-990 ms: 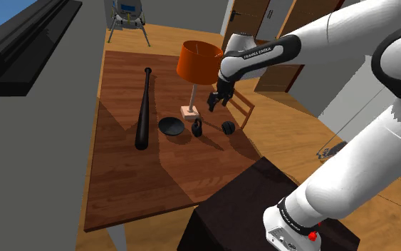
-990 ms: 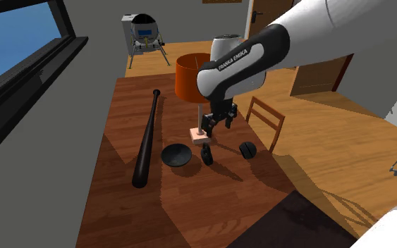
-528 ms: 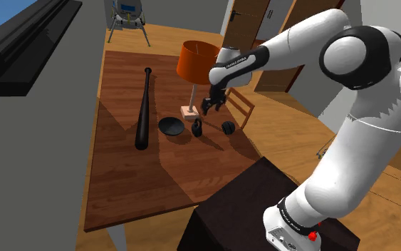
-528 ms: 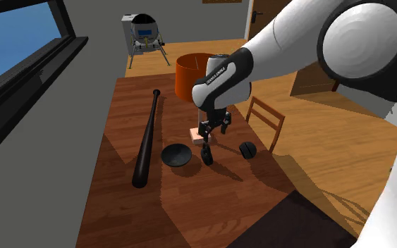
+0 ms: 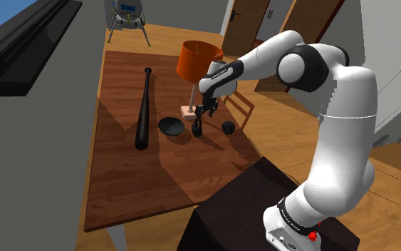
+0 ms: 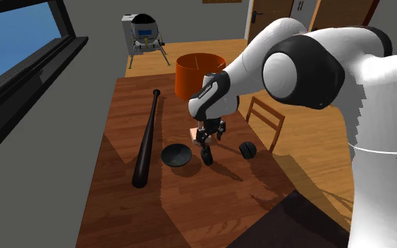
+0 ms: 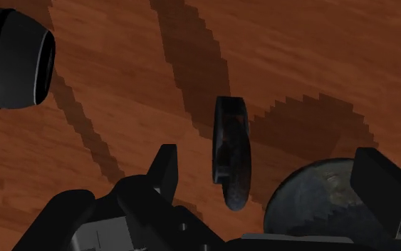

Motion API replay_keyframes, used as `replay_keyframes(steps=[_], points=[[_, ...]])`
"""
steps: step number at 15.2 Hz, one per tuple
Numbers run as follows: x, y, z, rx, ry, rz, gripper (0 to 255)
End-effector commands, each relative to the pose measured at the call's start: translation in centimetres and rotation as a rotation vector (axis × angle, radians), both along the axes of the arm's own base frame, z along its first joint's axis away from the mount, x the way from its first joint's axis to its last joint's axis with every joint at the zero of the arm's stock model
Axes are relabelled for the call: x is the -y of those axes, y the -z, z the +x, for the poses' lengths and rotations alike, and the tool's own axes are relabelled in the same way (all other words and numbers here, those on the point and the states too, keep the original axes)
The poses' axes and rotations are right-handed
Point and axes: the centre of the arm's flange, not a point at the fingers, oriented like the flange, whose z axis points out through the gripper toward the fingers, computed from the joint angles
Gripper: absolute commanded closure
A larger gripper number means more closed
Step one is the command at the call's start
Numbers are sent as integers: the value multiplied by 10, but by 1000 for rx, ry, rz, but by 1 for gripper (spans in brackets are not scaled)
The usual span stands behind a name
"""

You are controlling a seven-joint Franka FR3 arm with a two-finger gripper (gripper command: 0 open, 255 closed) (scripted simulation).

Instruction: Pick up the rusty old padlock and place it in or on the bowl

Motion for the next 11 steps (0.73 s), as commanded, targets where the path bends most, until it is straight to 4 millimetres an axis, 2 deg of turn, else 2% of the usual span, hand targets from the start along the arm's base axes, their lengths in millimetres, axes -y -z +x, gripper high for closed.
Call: replay_keyframes(steps=[1, 3, 10, 11], points=[[9, 24, 13, -6, 10, 3, 0], [15, 38, 22, -10, 16, 6, 0], [14, 78, 21, -10, 16, 6, 0], [14, 78, 21, -10, 16, 6, 0]])
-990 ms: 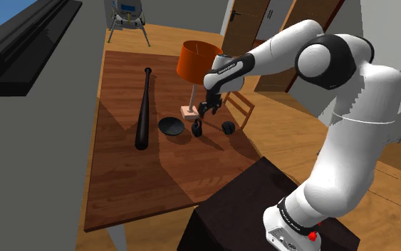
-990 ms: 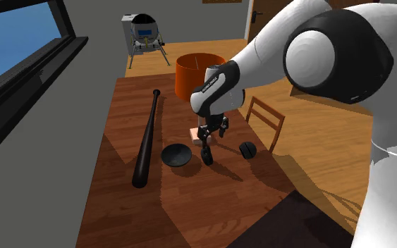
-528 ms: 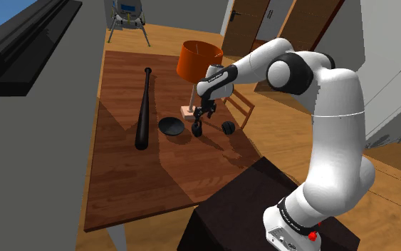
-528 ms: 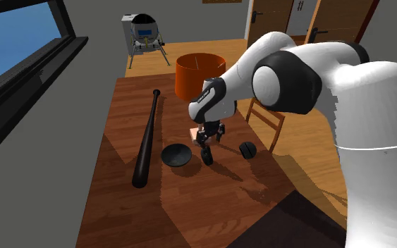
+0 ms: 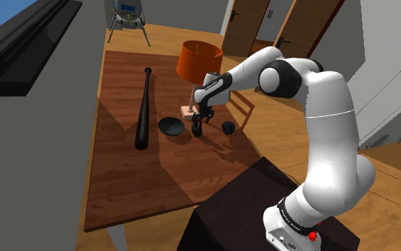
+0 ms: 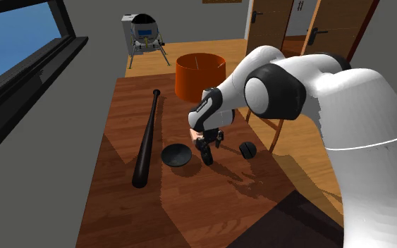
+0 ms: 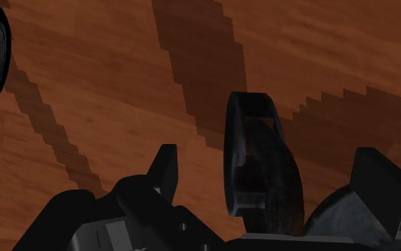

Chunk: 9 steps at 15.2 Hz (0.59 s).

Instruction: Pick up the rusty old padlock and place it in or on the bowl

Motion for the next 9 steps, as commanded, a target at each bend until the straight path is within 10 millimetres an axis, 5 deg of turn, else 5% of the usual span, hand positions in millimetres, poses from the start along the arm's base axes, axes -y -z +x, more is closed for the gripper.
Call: replay_keyframes(steps=[1, 7, 8, 9], points=[[1, 3, -1, 1, 0, 0, 0], [1, 3, -1, 1, 0, 0, 0], [1, 3, -1, 1, 0, 0, 255], [1, 3, -1, 1, 0, 0, 255]])
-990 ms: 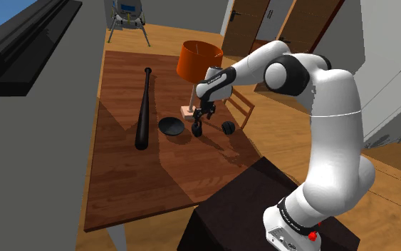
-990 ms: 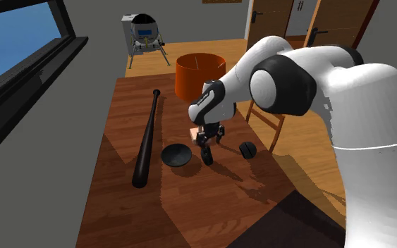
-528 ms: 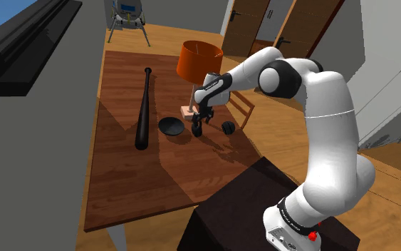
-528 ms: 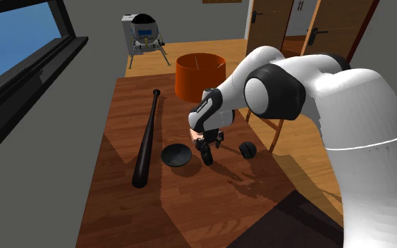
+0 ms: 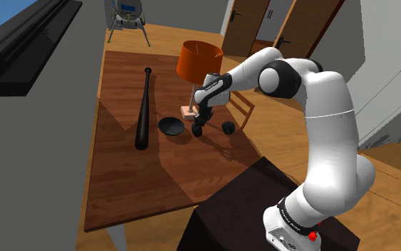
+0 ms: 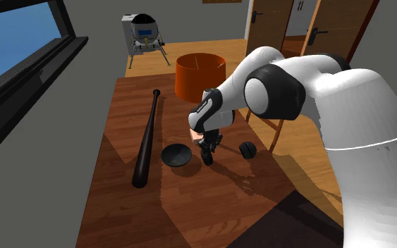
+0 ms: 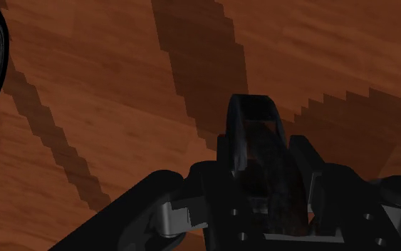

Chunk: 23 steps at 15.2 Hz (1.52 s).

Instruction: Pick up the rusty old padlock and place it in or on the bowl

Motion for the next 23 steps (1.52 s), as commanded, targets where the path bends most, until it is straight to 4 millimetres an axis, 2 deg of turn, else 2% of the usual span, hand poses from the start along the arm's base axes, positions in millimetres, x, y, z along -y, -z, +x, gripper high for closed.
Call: replay_keyframes(steps=[1, 8, 23], points=[[0, 0, 0, 0, 0, 0, 255], [0, 0, 0, 0, 0, 0, 255], [0, -79, 0, 0, 0, 0, 255]])
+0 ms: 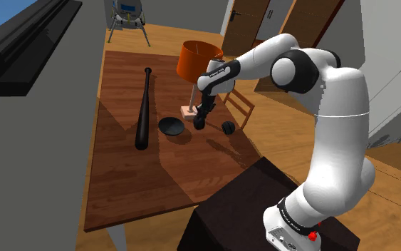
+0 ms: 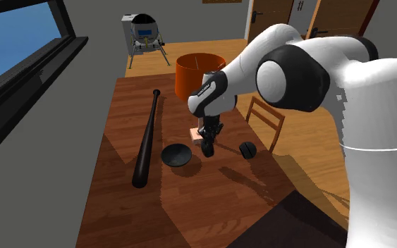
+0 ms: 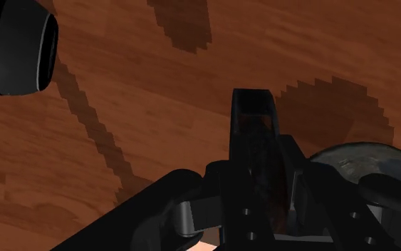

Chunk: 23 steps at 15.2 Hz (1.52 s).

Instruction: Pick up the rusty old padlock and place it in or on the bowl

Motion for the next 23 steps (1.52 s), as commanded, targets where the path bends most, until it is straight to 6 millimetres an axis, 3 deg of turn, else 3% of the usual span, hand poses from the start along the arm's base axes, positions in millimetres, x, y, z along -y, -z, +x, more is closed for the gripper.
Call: replay_keyframes(steps=[1, 8, 21, 23], points=[[1, -10, -1, 0, 0, 0, 255], [1, -46, -1, 0, 0, 0, 255], [-125, -84, 111, 0, 0, 0, 255], [-125, -73, 111, 0, 0, 0, 255]])
